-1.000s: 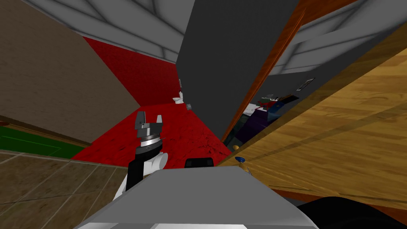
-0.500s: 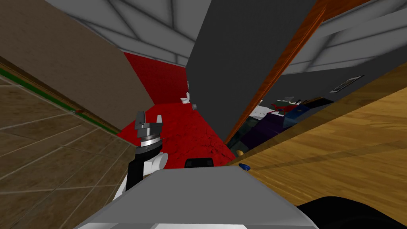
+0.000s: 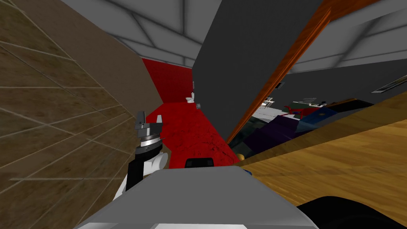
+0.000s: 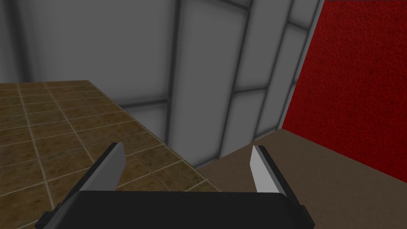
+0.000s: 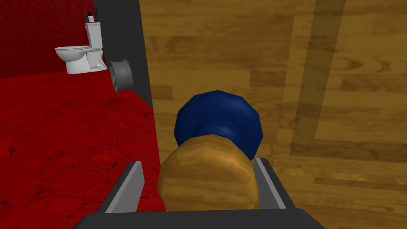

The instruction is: Pull the door open

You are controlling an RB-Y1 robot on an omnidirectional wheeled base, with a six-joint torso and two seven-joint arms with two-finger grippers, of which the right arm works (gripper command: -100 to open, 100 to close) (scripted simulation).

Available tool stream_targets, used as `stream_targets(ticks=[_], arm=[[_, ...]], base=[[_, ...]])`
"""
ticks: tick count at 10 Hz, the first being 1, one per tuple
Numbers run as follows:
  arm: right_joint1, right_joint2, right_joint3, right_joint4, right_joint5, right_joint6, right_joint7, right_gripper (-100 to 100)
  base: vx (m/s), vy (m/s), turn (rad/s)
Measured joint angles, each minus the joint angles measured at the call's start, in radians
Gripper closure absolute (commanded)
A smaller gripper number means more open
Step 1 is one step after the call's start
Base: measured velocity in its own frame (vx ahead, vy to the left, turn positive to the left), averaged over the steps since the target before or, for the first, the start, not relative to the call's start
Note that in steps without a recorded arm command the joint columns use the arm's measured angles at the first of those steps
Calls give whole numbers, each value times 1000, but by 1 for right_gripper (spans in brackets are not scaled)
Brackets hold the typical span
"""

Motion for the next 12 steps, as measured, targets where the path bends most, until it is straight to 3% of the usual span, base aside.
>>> stream_targets(ticks=[6, 9, 12], arm=[[17, 26, 11, 32, -4, -46, 3, 100], [21, 36, 20, 45, -1, -35, -2, 100], [22, 40, 22, 51, -3, -25, -10, 100]], base=[[-198, 2, 58], [80, -67, 152], [15, -24, 18]])
